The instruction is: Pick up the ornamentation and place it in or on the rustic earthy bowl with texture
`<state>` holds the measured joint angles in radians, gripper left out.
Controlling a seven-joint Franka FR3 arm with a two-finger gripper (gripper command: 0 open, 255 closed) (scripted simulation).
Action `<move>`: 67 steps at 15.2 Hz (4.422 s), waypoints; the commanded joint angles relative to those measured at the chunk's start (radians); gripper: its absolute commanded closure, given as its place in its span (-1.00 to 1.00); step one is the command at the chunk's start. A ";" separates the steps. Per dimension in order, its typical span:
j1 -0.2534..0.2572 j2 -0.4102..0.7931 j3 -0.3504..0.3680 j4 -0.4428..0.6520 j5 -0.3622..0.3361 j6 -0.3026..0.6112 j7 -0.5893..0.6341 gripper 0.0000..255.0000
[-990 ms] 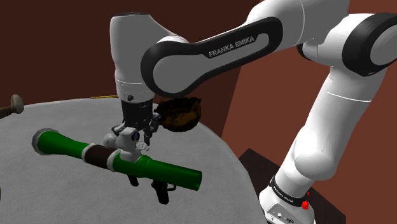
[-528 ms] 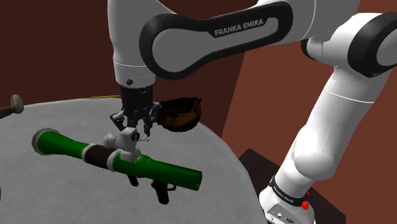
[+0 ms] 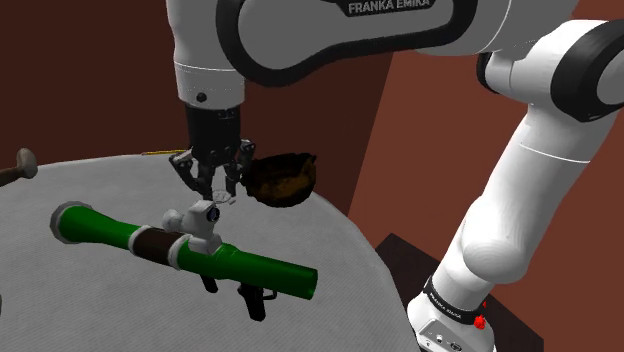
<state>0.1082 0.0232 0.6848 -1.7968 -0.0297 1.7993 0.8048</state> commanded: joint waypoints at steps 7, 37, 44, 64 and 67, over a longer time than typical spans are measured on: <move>0.001 0.005 0.001 0.112 -0.002 -0.109 -0.001 1.00; -0.163 -0.312 -0.274 -0.248 0.126 -0.030 -0.480 1.00; -0.161 -0.308 -0.268 -0.322 0.128 0.048 -0.479 1.00; -0.165 -0.309 -0.276 -0.196 0.124 -0.079 -0.477 -1.00; -0.165 -0.309 -0.276 -0.196 0.124 -0.079 -0.477 -1.00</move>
<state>-0.0563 -0.2861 0.4091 -1.9927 0.0939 1.7205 0.3279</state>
